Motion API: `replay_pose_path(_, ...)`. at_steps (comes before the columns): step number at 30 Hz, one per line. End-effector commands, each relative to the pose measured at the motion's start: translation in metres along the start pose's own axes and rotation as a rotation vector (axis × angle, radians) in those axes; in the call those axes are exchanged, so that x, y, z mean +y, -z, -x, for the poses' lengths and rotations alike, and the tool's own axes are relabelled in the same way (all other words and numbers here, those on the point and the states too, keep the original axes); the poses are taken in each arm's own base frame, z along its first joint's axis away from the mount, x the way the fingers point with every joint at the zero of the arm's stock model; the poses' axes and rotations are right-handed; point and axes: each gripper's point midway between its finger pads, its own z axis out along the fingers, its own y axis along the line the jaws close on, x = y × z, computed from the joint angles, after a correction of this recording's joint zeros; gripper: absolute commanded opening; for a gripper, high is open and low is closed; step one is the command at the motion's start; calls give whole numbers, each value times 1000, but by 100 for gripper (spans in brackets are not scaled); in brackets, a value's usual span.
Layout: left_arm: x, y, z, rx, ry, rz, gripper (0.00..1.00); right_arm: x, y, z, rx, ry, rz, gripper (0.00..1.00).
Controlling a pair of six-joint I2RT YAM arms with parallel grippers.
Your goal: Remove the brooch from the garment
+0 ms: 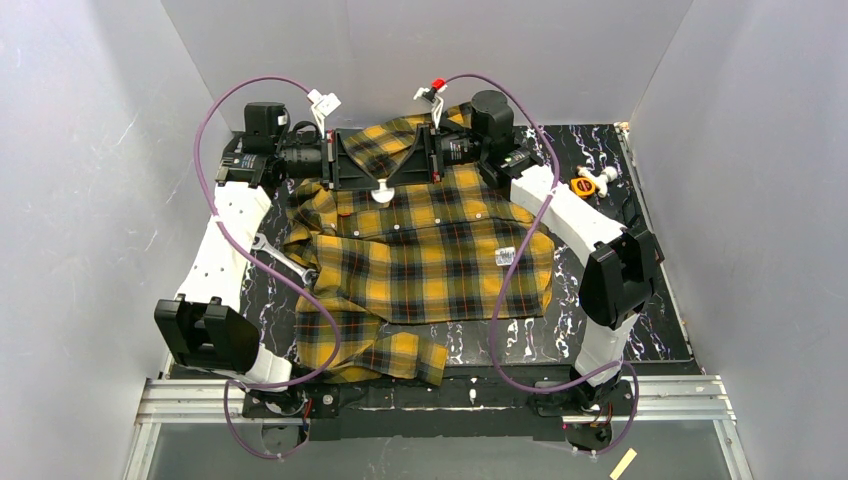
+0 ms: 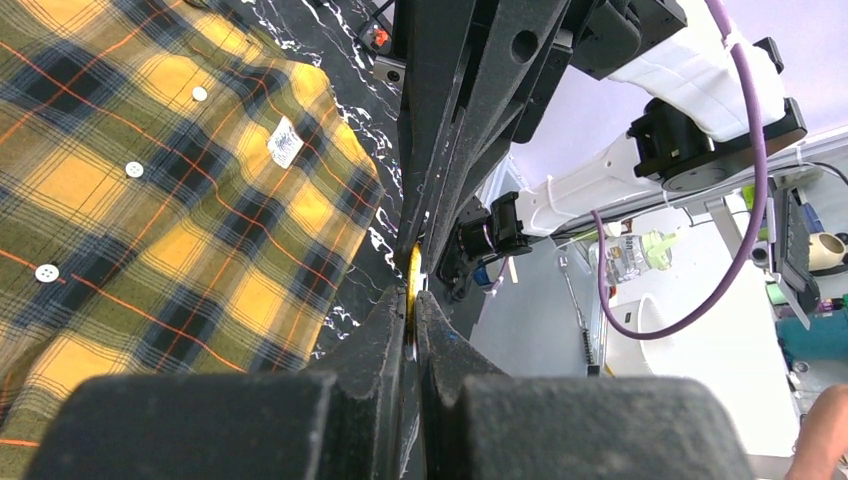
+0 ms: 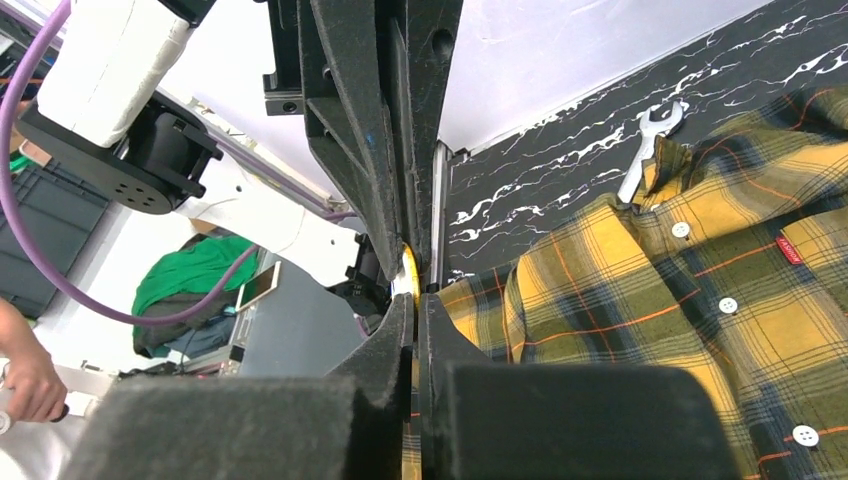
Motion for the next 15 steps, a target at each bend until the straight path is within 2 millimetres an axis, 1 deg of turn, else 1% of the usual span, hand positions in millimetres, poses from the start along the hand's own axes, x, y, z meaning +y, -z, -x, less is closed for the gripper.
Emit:
replay_pose_path(1,-12,2,7,-10,-34,-13,5,28,4,14,-9,81,38,1)
replay_pose_path(3,-9,2,7,-8,-24,-1,26,25,5,13,-1,90,15,1)
replay_pose_path(4,-7,2,7,-8,-18,11,39,21,7,12,3,93,-6,1)
replay_pose_path(5,-5,2,7,-8,-16,25,55,17,10,12,4,97,-29,1)
replay_pose_path(8,4,4,7,-9,-21,77,81,-1,24,9,13,75,-117,1)
replay_pose_path(10,13,7,8,-9,-16,127,96,-15,38,7,26,74,-189,1)
replay_pose_path(11,17,8,9,-12,-12,151,98,-22,47,6,35,80,-230,1)
replay_pose_path(13,27,11,10,-14,1,200,98,-37,67,2,66,101,-323,1)
replay_pose_path(14,30,13,12,-17,-3,221,98,-44,79,-2,86,101,-370,1)
replay_pose_path(15,35,14,12,-16,-4,251,98,-53,96,-4,103,107,-424,1)
